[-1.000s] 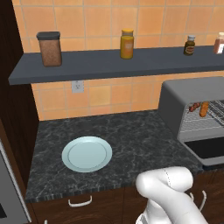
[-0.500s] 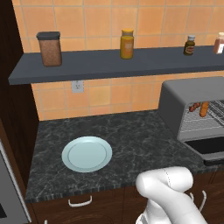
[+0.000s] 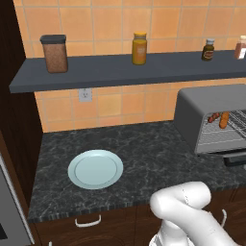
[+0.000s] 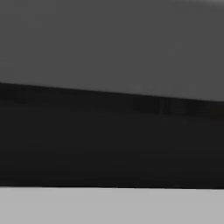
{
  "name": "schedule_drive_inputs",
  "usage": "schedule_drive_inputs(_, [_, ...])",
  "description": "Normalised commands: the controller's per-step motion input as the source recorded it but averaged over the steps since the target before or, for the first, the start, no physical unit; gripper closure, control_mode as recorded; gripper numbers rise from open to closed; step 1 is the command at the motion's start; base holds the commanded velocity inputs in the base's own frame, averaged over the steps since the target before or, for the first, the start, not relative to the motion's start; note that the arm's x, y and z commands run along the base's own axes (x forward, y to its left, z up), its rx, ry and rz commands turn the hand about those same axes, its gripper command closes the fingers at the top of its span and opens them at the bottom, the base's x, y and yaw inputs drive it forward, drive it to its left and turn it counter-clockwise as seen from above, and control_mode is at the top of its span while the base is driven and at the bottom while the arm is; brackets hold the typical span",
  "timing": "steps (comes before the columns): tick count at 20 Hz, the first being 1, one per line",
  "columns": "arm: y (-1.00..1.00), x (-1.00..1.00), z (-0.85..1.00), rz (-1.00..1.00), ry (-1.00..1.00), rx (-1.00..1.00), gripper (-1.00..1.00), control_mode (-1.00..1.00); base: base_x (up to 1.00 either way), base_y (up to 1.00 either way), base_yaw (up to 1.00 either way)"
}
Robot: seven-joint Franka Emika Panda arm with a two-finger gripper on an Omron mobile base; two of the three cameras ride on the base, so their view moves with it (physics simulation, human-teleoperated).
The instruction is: Pick up the kebab skewer and baguette bread, and place them inside the toaster oven. Close the toaster oven door and start by setting the timer.
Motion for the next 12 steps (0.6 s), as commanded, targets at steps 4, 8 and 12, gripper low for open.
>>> schedule_drive_inputs(4, [0.0, 0.51, 0.52, 0.0, -0.01, 0.0, -1.0, -1.0, 0.0, 0.0, 0.0])
schedule_drive_inputs(8, [0.08, 0.75, 0.51, 0.0, 0.0, 0.0, -1.0, -1.0, 0.0, 0.0, 0.0])
schedule_drive_inputs(12, [0.09, 0.71, 0.33, 0.0, 0.0, 0.0, -1.0, -1.0, 0.0, 0.0, 0.0])
